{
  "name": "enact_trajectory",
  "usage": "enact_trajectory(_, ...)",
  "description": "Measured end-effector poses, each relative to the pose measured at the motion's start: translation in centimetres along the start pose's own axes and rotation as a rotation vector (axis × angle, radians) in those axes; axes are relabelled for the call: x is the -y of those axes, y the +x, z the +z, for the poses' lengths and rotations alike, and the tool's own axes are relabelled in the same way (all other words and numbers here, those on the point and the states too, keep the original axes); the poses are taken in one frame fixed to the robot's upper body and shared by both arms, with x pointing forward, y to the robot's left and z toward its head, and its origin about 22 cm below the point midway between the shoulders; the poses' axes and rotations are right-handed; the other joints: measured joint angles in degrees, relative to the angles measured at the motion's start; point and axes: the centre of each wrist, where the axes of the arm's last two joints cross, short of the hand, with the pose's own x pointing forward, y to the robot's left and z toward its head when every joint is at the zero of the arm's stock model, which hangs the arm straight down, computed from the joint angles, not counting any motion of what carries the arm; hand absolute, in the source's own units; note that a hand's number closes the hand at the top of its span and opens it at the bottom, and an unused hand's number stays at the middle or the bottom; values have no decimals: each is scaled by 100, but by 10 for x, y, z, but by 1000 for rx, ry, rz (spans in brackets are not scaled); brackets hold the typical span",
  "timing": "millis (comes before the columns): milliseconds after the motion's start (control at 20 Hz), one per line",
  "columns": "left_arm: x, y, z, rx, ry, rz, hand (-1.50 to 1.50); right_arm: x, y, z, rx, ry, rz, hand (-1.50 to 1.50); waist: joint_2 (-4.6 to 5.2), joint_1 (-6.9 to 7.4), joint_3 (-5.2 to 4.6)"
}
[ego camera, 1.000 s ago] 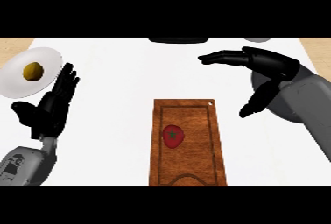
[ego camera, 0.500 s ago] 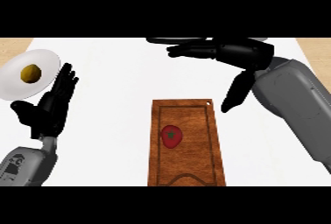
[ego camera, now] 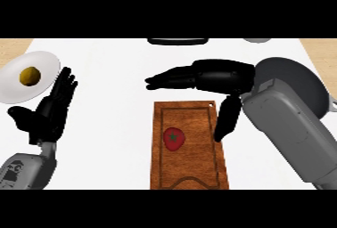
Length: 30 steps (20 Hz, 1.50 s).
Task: Pick the tomato from the cutting board and place it in the pan
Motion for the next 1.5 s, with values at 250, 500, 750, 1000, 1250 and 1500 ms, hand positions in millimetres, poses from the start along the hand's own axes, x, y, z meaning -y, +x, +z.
enact_trajectory(250,-1,1,-7,3,4,-4,0,-19,7,-7,-54,46,17,-150,5,-6,0)
enact_trajectory(500,4,0,-6,2,0,-4,0,-31,4,-8,-118,50,24,-150,9,9,1)
enact_trajectory(750,3,0,-5,6,-2,-8,0,-40,-7,-16,-189,48,51,-150,15,30,1)
enact_trajectory(1000,1,11,-8,9,-5,-5,0,-47,-24,-19,-208,104,54,-150,19,43,2)
enact_trajectory(1250,3,7,-10,4,-2,-14,0,-63,-27,-36,-208,171,63,-150,20,37,1)
enact_trajectory(1500,4,3,-6,4,0,-12,0,-74,-27,-45,-211,196,95,-150,18,32,1)
